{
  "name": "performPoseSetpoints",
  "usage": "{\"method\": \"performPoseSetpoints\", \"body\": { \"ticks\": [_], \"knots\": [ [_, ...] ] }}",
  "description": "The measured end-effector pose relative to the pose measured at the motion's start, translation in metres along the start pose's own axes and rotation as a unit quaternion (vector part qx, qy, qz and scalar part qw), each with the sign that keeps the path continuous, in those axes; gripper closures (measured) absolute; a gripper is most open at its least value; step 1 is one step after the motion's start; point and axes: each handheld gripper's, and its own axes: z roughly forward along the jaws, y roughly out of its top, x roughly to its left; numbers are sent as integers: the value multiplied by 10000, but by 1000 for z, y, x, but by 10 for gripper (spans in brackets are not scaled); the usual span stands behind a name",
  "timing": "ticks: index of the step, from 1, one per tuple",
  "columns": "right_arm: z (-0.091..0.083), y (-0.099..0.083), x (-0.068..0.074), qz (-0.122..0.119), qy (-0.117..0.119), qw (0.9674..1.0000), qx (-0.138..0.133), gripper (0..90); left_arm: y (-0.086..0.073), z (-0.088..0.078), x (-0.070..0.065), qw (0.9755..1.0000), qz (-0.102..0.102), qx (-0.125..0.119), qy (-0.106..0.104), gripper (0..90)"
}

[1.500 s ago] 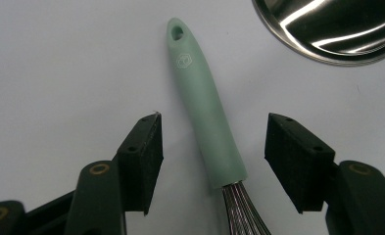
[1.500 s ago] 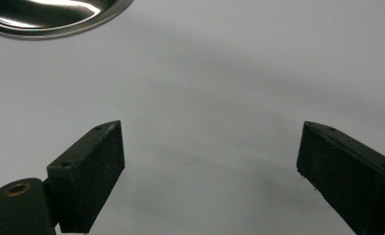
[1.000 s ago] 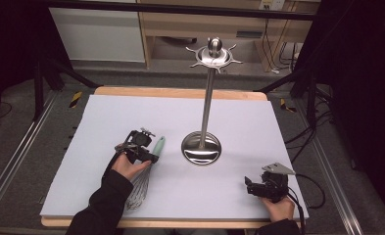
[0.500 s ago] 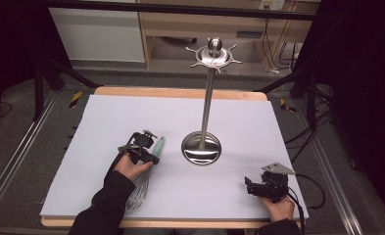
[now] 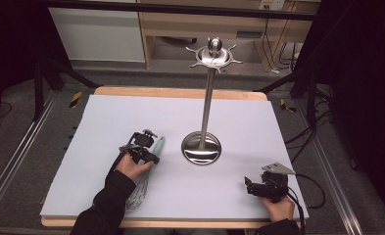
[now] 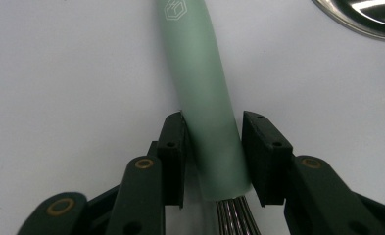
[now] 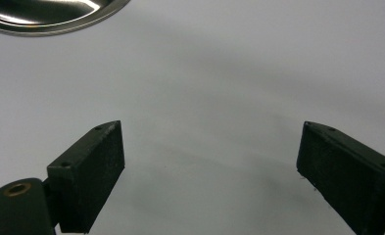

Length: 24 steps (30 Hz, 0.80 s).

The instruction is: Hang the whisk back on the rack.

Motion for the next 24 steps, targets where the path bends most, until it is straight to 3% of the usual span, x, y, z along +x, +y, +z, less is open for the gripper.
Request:
{"method": "performPoseSetpoints", "body": {
  "ticks": [3, 14, 24],
  "knots": [
    [0, 0, 0, -2, -8, 10000, 6, 111, 0, -1, 1, 10000, -59, -29, -32, 638],
    [0, 0, -1, -17, -7, 10000, -9, 111, -1, -10, -5, 9997, 50, -199, -115, 675],
    [-1, 0, -1, -1, -14, 10000, -4, 111, -9, -34, -9, 9979, 167, -584, -233, 689]
  ]
}}
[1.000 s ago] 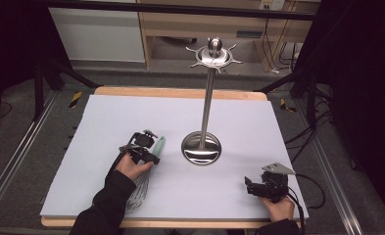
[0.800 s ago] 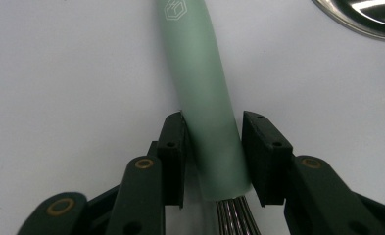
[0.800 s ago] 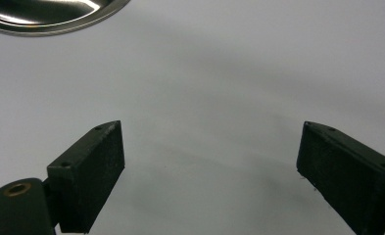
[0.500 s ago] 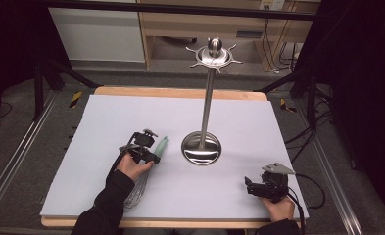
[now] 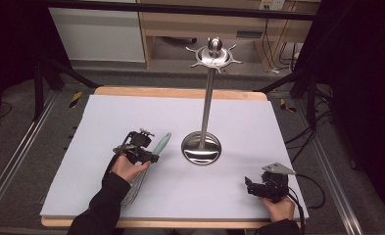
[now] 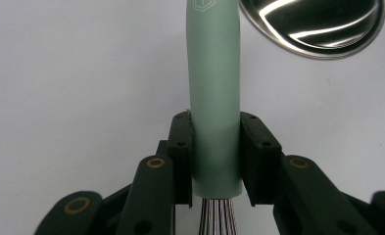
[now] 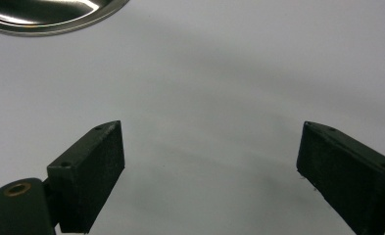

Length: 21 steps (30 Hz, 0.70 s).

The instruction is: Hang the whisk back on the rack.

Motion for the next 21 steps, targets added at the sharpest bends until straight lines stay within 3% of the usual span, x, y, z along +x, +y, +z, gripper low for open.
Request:
{"method": "performPoseSetpoints", "body": {
  "ticks": [14, 21],
  "knots": [
    [0, 0, 0, -8, -28, 10000, 7, 111, -14, -33, 3, 9981, 18, -618, -69, 691],
    [0, -1, -1, -12, -36, 10000, 10, 111, -27, -51, 8, 9946, -25, -1027, -138, 692]
  ]
}}
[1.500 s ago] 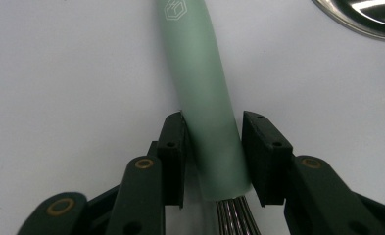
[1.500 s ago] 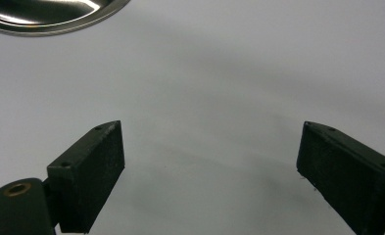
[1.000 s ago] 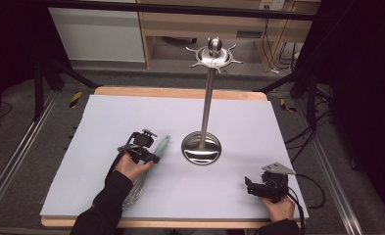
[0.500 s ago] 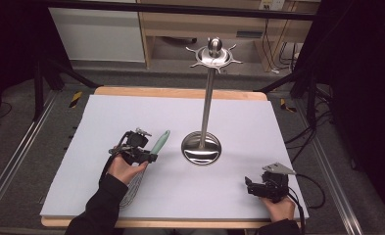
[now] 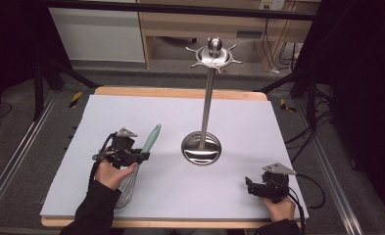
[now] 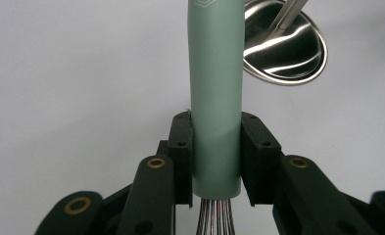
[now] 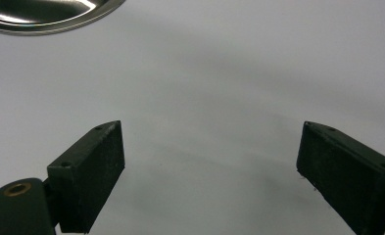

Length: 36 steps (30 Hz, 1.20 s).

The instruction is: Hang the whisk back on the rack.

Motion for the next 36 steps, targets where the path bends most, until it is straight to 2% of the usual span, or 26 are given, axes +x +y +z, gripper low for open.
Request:
{"method": "performPoseSetpoints", "body": {
  "ticks": [7, 8, 20, 25, 30, 36],
  "knots": [
    [0, 0, 0, 18, 4, 10000, 8, 111, -7, -12, 1, 9997, -9, -238, -23, 692],
    [0, 0, 0, 24, 9, 10000, 10, 111, -10, -16, 1, 9994, -35, -356, -34, 692],
    [0, -1, 1, 6, 4, 10000, 22, 111, -19, -36, -3, 9973, 21, -734, 17, 693],
    [0, -1, 1, 2, 16, 10000, 22, 112, -23, -51, 0, 9947, -30, -1025, 72, 692],
    [-1, -1, 1, 8, 18, 10000, 20, 112, -23, -57, -1, 9933, -32, -1156, 60, 693],
    [0, -1, 1, 20, 5, 10000, 2, 112, -21, -67, -2, 9899, -20, -1420, 46, 692]
  ]
}}
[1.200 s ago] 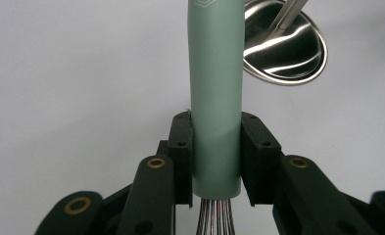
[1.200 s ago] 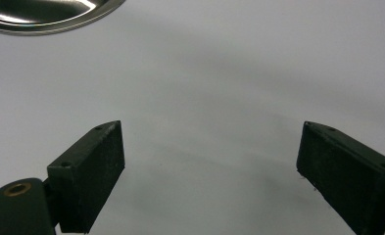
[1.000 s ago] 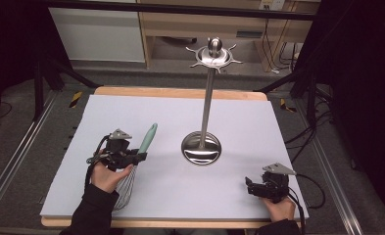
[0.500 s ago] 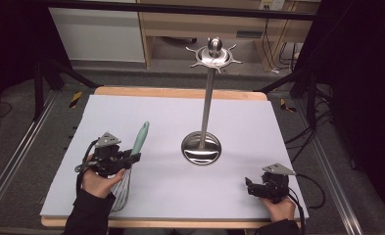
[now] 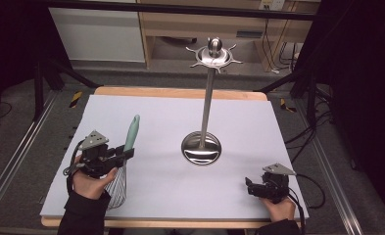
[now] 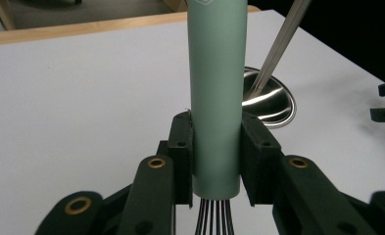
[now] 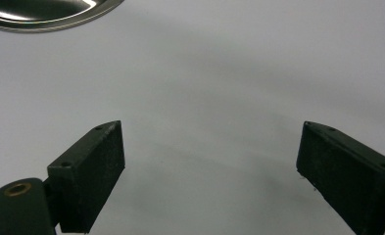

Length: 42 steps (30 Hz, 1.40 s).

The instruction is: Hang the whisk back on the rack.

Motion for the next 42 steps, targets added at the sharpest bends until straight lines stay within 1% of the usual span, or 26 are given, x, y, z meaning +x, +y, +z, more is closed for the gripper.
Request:
{"method": "performPoseSetpoints", "body": {
  "ticks": [1, 2, 3, 4, 6, 8, 13, 16, 18, 19, 21, 26, 27, 29, 31, 33, 35, 38, 39, 40, 42],
  "knots": [
    [0, 0, 0, 0, 0, 10000, 0, 112, 0, 0, 0, 10000, 0, 0, 0, 692],
    [-1, 0, 0, 15, 17, 10000, -7, 112, 2, -2, 0, 10000, -7, -97, 8, 692],
    [-1, 0, 0, 1, 7, 10000, -10, 112, 2, -2, 0, 10000, -7, -97, 8, 692],
    [-1, 0, 0, -4, 4, 10000, -16, 112, 3, -5, -1, 9998, -2, -182, 5, 693],
    [-1, 0, 0, 8, -1, 10000, -35, 112, 5, -6, -1, 9998, 6, -217, 6, 692],
    [-1, 0, 0, 19, -6, 10000, -47, 112, 9, -8, -3, 9994, 28, -335, -7, 693],
    [-1, 0, -1, 39, -14, 10000, -56, 112, 16, -8, -6, 9989, 79, -452, -55, 692],
    [-2, 0, -1, 33, -26, 10000, -65, 111, 21, -7, -13, 9983, 190, -542, -86, 692],
    [-2, 0, -1, 36, -27, 10000, -64, 112, 22, -7, -14, 9983, 220, -540, -90, 692],
    [-2, 0, -1, 42, -33, 10000, -73, 112, 24, -7, -15, 9979, 225, -597, -115, 692],
    [-2, 0, -1, 33, -23, 10000, -70, 112, 25, -7, -16, 9977, 220, -619, -142, 692],
    [-2, 0, -1, 50, -33, 9999, -82, 112, 37, -5, -18, 9965, 231, -762, -235, 692],
    [-2, 0, -1, 50, -33, 9999, -82, 112, 37, -5, -18, 9965, 231, -762, -235, 692],
    [-2, 0, -2, 40, -41, 9999, -90, 111, 43, -6, -20, 9955, 225, -871, -284, 692],
    [-2, 0, -2, 38, -45, 9999, -93, 112, 45, -6, -21, 9953, 227, -890, -296, 692],
    [-2, 0, -1, 70, -26, 9999, -81, 112, 51, -7, -23, 9944, 238, -970, -351, 692],
    [-2, 0, -1, 55, -30, 9999, -83, 112, 53, -7, -23, 9941, 261, -988, -357, 692],
    [-2, 0, -2, 47, -31, 9999, -90, 112, 61, -8, -27, 9932, 291, -1055, -398, 692],
    [-2, 0, -2, 47, -31, 9999, -90, 112, 61, -8, -27, 9932, 291, -1055, -398, 692],
    [-2, 1, -1, 59, -22, 9999, -84, 112, 65, -8, -29, 9927, 309, -1089, -425, 692],
    [-1, 1, -2, 45, -32, 9999, -89, 111, 69, -6, -32, 9925, 354, -1082, -439, 692]
  ]
}}
